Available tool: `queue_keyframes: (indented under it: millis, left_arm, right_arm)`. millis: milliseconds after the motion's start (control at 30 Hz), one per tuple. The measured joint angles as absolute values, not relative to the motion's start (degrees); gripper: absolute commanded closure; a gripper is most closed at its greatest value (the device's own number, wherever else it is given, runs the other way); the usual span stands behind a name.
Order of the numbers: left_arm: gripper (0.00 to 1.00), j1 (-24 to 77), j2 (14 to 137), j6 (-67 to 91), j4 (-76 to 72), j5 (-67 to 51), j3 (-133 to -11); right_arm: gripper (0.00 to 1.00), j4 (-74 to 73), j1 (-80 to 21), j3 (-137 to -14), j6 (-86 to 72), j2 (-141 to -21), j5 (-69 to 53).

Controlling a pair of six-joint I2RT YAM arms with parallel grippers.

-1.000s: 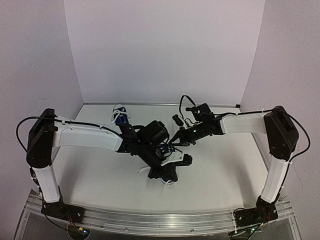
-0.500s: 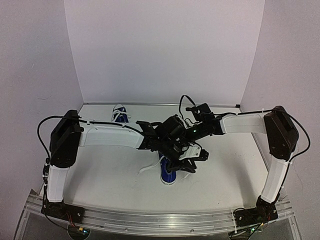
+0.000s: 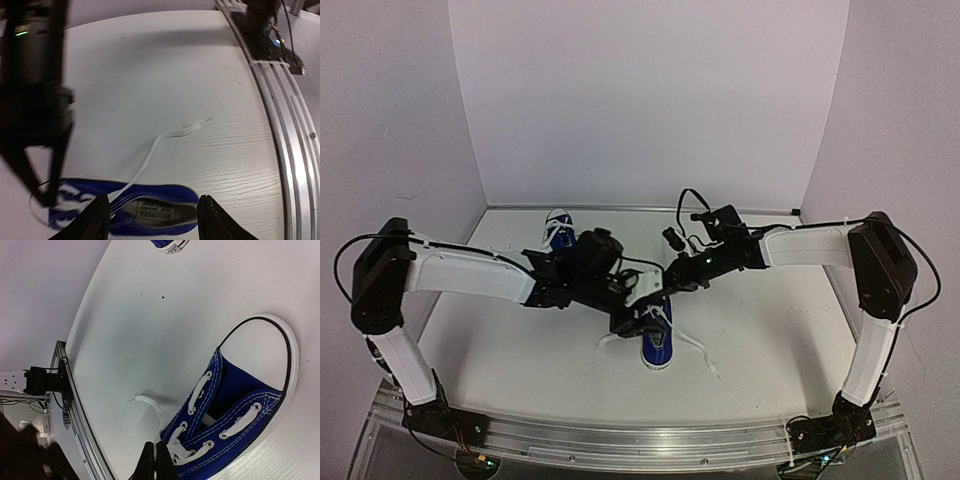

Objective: Tie the shoes

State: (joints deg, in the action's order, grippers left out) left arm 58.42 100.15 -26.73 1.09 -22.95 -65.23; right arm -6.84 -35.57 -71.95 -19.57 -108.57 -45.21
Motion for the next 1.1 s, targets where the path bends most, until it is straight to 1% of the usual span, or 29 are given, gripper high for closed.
queue_keyframes:
  millis: [100, 200, 400, 567, 667, 767, 900, 1100]
  left_arm:
    - [0.4, 53.4, 92.83, -21.61, -4.44, -19.21, -57.82]
    - [0.43, 50.87, 89.02, -17.3, -8.04, -15.29, -52.91]
    - [0.52, 50.03, 88.36, -11.06, -12.84, -13.47, -46.02]
    - [0.54, 48.37, 89.28, -7.72, -18.1, -15.34, -43.0]
    - [0.54, 47.77, 90.89, -6.67, -22.01, -16.93, -42.47]
    - [0.52, 47.72, 92.67, -6.03, -24.75, -18.66, -42.37]
    - [0.47, 47.72, 93.91, -5.91, -26.9, -20.37, -42.29]
    - [0.46, 47.72, 94.08, -5.98, -28.27, -22.19, -42.28]
  right_arm:
    - [1.0, -6.71, -36.67, -72.53, -19.93, -108.57, -45.32]
    - [1.0, -6.53, -38.11, -73.72, -20.33, -108.64, -45.39]
    - [0.94, -5.97, -40.5, -76.56, -21.14, -110.8, -45.45]
    - [0.88, -5.8, -41.49, -76.64, -21.69, -112.47, -45.53]
    - [0.82, -5.81, -41.9, -76.68, -21.92, -112.6, -45.55]
    - [0.71, -5.78, -42.17, -76.92, -22.13, -112.66, -45.6]
    - [0.61, -5.73, -42.52, -77.52, -22.18, -113.08, -45.88]
    - [0.48, -6.63, -42.59, -77.8, -21.61, -113.1, -45.87]
